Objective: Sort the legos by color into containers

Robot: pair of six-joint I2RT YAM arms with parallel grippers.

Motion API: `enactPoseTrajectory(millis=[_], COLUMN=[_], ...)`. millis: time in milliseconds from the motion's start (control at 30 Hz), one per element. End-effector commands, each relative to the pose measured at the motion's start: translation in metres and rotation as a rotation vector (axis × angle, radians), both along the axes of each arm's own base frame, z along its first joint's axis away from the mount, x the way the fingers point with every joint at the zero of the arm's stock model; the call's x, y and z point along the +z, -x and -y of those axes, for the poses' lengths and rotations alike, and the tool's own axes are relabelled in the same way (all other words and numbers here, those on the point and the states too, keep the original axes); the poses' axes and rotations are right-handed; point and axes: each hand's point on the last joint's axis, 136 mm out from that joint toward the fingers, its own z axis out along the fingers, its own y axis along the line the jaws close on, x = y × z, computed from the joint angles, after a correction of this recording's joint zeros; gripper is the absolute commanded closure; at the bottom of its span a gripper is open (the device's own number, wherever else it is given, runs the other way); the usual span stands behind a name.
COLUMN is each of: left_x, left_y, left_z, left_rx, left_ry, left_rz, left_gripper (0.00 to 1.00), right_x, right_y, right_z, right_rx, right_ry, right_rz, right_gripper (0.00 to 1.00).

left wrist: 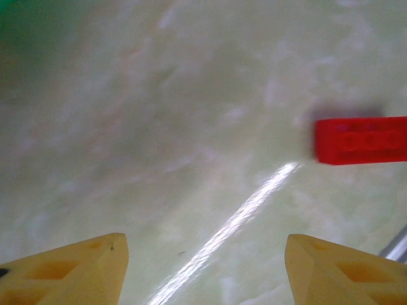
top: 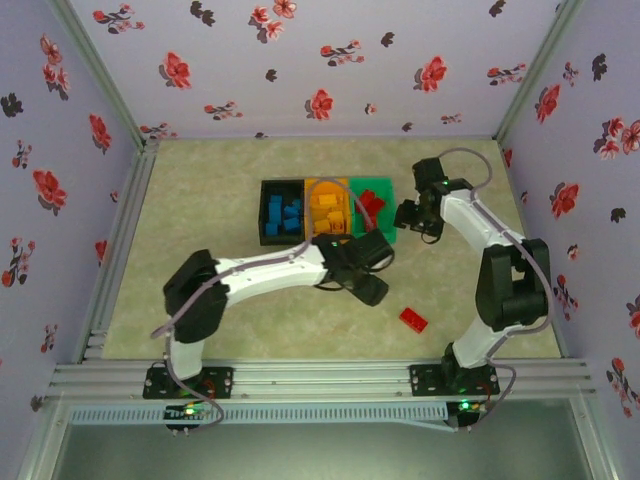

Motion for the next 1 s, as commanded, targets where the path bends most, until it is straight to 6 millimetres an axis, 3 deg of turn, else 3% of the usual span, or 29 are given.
enactPoseTrajectory(millis=[0, 200, 367, 967], left_x=[-0.017, -0.030, -0.037, -0.056], left_y=[0.031, 0.056, 0.069, 0.063], left_z=[0.015, 0.052, 0.063, 0.093], left_rx=[-0.109, -0.198, -0.210, -0.068], left_ry=[-0.079, -0.111, -0.156, -0.130], left_rz=[-0.079, -0.130, -0.166, -0.205], left_gripper=[0.32, 0.30, 0.25, 0.07], right_x=[0.018, 0.021, 0.024, 0.027], right_y=[-0.002, 0.002, 0.003, 0.003], right_z=[0.006, 0.020, 0.025, 0.024], right_rx=[-0.040, -0.066, -0.076, -0.060], right_ry=[-0.058, -0.061, -0.072, -0.076], right_rz=[0.061, 0.063, 0.072, 0.077], right_gripper=[0.38, 0.33, 0.30, 0.26])
